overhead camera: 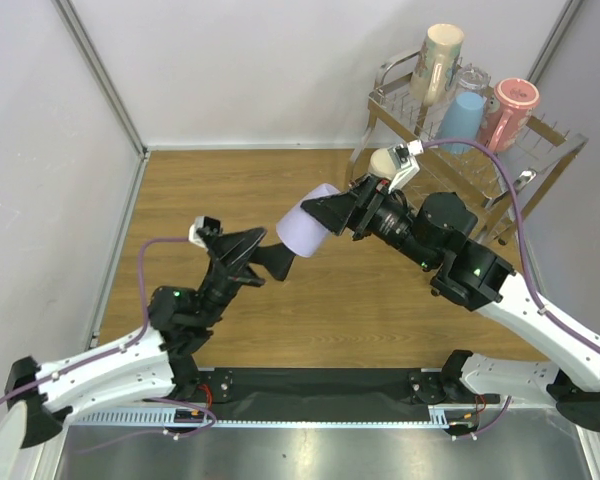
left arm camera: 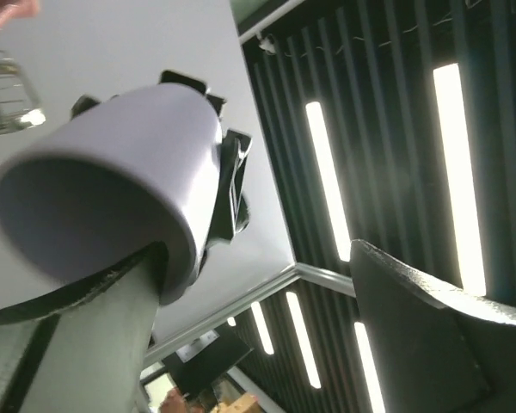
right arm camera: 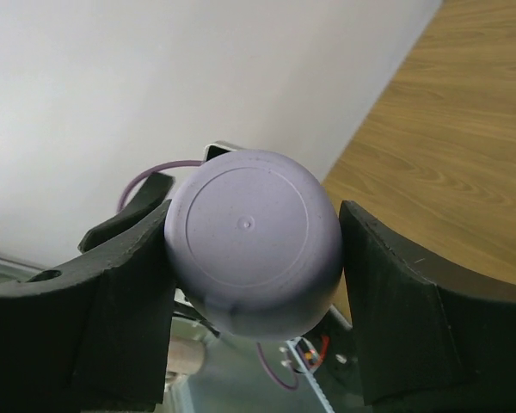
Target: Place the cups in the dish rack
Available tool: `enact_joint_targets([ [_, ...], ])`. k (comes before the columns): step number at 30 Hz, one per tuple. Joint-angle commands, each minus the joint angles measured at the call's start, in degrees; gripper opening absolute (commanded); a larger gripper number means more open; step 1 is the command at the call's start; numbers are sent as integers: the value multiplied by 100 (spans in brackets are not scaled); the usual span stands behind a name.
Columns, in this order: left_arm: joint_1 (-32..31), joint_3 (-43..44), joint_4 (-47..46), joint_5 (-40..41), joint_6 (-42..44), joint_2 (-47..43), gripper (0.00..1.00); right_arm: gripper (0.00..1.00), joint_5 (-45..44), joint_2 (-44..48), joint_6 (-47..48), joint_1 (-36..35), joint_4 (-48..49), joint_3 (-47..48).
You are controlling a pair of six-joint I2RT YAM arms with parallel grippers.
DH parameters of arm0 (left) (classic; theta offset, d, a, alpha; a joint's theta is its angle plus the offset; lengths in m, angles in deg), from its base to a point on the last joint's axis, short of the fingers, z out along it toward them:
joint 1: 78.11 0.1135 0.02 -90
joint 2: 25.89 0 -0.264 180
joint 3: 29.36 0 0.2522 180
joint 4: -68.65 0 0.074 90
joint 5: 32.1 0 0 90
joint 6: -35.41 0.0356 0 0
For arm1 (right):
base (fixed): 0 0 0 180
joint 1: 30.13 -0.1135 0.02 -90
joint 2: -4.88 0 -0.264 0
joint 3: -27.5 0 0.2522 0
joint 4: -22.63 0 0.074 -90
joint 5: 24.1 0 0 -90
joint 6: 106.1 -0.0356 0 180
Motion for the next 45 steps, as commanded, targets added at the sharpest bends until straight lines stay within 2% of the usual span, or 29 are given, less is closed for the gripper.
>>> enact_joint_targets([
  [1,-10,-515,1178,186,219,-904,95,0,-423,33,562,-3,-595,437],
  [2,-10,-560,1634,230,228,-1455,98,0,-493,24,659,6,-763,585],
  [3,-2,-587,2700,274,254,-1800,100,0,-703,16,938,15,-921,673],
  [5,25,-456,3918,485,420,-2372,100,0,-924,-55,1256,41,-1370,962],
  [6,33,-368,5012,529,569,-2871,99,0,-1186,-72,1406,59,-1519,1051],
  [8,34,51,6168,678,1025,-3199,100,0,-1468,-81,1915,102,-1880,1227],
  [9,34,228,7227,740,1124,-3305,100,0,-1644,-90,2047,129,-1977,1402],
  [12,34,923,8516,942,1694,-3115,100,0,-2435,-222,2382,312,-2591,2051],
  [14,34,1466,8775,1021,2437,-2851,100,0,-2848,-248,2705,419,-2760,2273],
  [15,34,1904,8985,1022,3000,-2423,100,0,-3180,-283,2943,506,-2829,2474],
  [16,34,1909,9108,995,3005,-2201,100,0,-3183,-301,2945,577,-2874,2607],
  [17,34,2414,9240,978,3597,-1894,100,0,-3505,-336,3180,647,-2909,2721],
  [19,42,2978,9671,829,4241,-1332,100,0,-3719,-502,3322,979,-3058,3089],
  [20,42,3555,9829,785,4845,-702,100,0,-3841,-573,3375,1103,-3102,3204],
  [22,130,4434,10417,741,5385,-110,100,0,-3878,-757,3437,1533,-3251,3520],
  [23,165,4684,10593,732,5901,345,100,0,-3817,-793,3429,1692,-3252,3574],
  [25,218,5115,10858,828,6361,665,100,0,-3755,-837,3516,2060,-3034,3523],
  [29,498,5117,10684,715,7178,790,100,0,-3790,-1056,3482,2808,-2813,3583],
  [32,973,5108,10630,302,7505,711,100,0,-3606,-1372,3464,3448,-2865,3924],
  [35,1307,4880,10578,248,7759,535,100,0,-3474,-1557,3385,3915,-3014,4171],
  [39,1939,4730,10594,-217,8050,648,100,0,-3745,-1645,3560,4101,-3190,4339],
  [45,2186,4511,10490,-437,8349,754,100,0,-3939,-1724,3736,4172,-3392,4471],
])
